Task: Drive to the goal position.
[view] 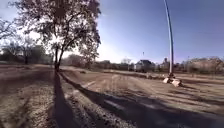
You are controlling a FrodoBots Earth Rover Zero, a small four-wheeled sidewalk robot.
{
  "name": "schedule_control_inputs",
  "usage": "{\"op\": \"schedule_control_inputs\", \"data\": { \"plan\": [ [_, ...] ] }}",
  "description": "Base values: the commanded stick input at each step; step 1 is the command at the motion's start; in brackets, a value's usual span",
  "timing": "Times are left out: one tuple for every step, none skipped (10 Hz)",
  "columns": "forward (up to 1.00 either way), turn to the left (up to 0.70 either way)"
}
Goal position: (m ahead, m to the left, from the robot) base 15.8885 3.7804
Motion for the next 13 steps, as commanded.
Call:
{"op": "schedule_control_inputs", "data": {
  "plan": [
    [0.50, 0.00],
    [0.50, 0.00],
    [0.50, 0.00],
    [0.50, 0.00],
    [0.50, 0.00],
    [0.50, 0.00],
    [0.50, 0.00],
    [0.50, 0.00],
    [0.50, 0.00],
    [0.50, 0.00],
    [0.50, 0.00],
    [0.50, 0.00],
    [0.50, 0.00]
  ]
}}
